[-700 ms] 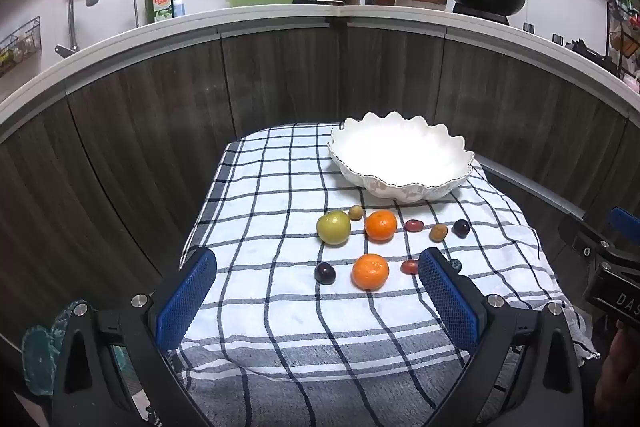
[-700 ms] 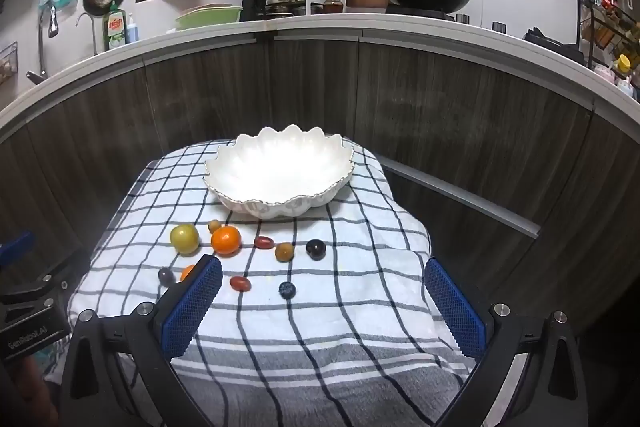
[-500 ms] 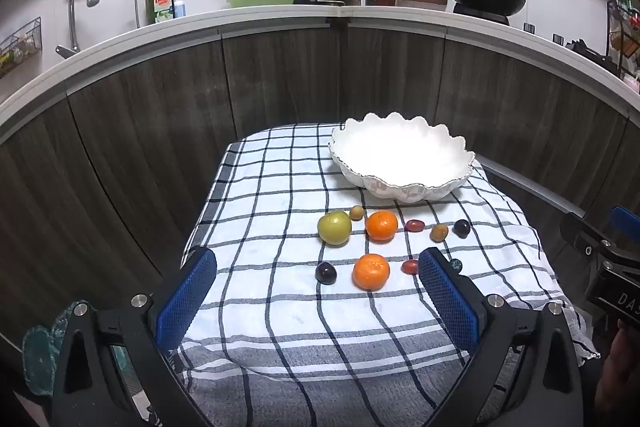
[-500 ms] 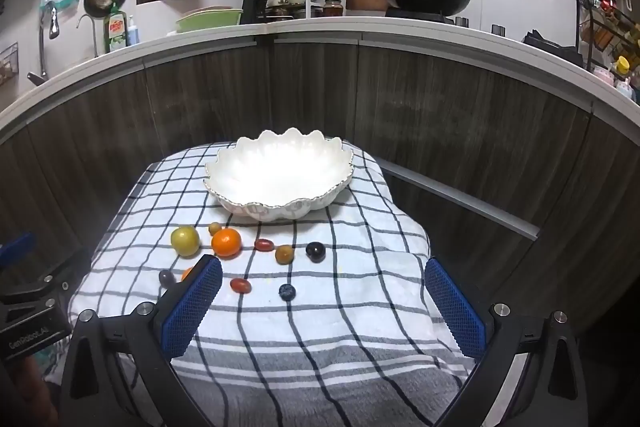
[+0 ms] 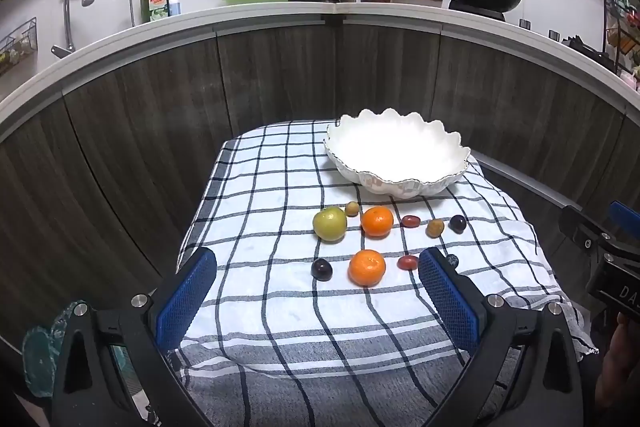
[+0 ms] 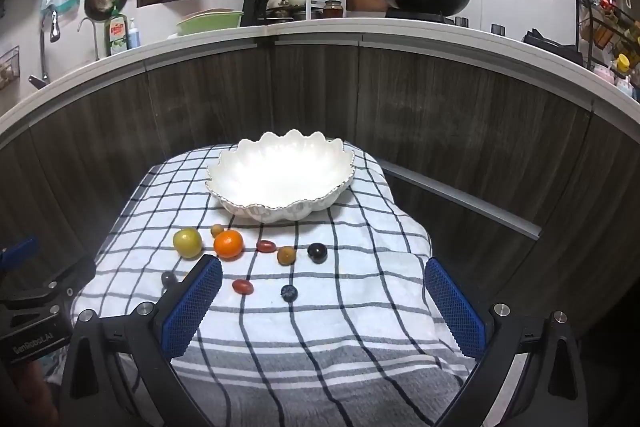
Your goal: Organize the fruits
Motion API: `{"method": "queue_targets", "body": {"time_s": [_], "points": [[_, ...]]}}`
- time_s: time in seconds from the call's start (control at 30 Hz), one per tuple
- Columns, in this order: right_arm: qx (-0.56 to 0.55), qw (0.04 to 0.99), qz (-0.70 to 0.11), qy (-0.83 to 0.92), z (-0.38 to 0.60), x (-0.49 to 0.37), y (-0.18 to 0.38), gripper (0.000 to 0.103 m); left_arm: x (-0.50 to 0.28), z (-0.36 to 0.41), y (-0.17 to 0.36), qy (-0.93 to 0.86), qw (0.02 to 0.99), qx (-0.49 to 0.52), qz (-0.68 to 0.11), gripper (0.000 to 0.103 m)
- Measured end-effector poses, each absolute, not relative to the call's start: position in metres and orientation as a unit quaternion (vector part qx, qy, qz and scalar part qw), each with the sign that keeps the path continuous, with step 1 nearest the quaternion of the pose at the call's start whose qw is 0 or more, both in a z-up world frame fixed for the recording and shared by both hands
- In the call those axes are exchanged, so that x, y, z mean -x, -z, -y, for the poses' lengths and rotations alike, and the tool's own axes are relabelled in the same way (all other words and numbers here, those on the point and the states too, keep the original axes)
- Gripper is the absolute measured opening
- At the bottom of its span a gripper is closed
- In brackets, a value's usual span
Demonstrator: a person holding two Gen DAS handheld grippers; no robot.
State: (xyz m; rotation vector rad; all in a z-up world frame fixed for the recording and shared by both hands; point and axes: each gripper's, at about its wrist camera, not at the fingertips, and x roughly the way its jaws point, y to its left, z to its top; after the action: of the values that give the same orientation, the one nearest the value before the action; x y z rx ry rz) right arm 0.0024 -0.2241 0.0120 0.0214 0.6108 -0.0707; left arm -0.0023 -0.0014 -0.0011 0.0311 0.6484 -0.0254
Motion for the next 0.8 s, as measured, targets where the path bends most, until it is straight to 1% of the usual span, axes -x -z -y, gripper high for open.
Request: {"method": "queue_targets", "body": {"time_s": [0.8], "points": [[-0.012,0.954,-0.298,0.033,0.2247,-0.0003,-0.0147,0.102,0.0027,0.0030,0.0016,0.013,0.947,-0.016,-0.320,0.103]]}}
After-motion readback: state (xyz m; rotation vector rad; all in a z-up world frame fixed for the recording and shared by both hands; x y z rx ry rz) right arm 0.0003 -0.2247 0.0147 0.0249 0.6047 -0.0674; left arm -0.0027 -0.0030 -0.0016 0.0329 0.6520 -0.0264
